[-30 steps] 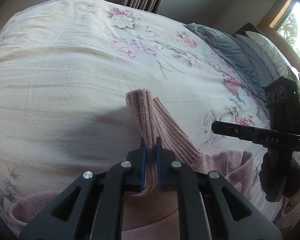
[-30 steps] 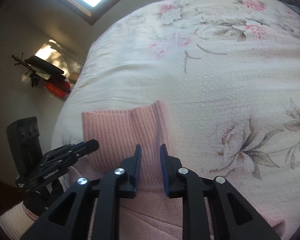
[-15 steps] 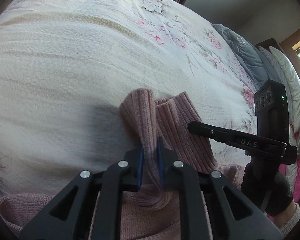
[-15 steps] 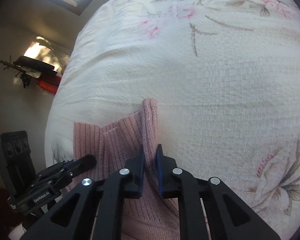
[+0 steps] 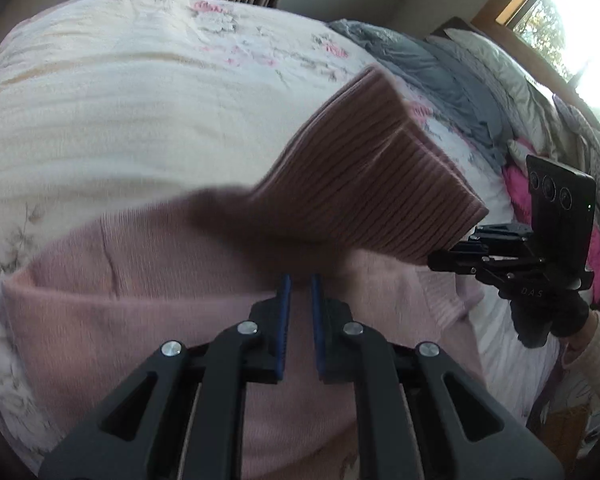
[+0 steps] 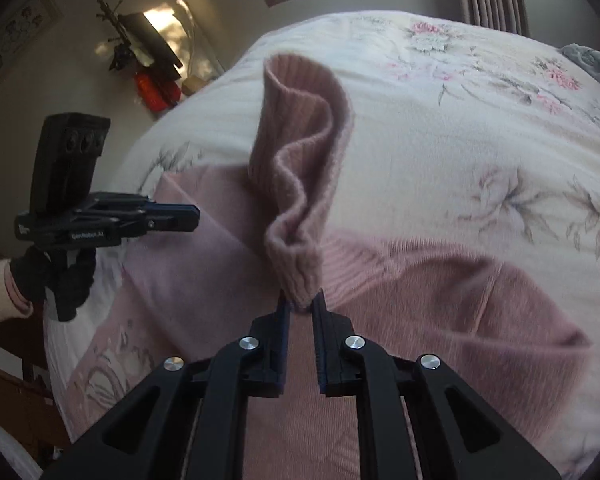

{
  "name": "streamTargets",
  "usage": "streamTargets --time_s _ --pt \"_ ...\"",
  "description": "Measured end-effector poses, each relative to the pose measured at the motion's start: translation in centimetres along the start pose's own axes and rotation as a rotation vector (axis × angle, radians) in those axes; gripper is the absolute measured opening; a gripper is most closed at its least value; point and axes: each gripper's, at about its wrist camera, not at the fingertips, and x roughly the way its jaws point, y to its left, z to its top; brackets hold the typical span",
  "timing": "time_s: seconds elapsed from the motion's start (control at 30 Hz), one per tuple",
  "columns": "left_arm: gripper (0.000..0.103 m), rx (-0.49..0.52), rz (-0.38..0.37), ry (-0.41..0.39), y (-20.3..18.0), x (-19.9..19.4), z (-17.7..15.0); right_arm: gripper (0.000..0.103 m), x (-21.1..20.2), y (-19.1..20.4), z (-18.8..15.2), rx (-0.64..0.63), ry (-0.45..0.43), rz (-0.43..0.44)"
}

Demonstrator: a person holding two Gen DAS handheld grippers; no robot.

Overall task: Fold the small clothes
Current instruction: 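Fold the collar down toward the hem with both tools and release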

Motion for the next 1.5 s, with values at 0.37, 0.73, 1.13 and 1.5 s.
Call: streamTargets --time_s 0.37,0.73,1.13,1.5 --pt "0.042 -0.190 -0.076 0.013 2.9 -0.6 -1.3 0.034 -1.4 -3.6 -5.5 0.263 0.015 0.080" --pt "0.018 -0.291 -0.018 0.078 3.5 5.8 4.0 0.037 5.9 -7.9 -0.4 0.546 0.023 0.196" --pt "0.013 -0.273 0.061 0.031 3.9 4.6 3.3 0.019 4.4 -6.2 0.6 0.477 -0.003 0.019" --pt "0.022 -0.071 0.136 0.009 -3.8 1.4 -2.9 0.024 3.7 0.7 -4.1 0.397 0.023 0.031"
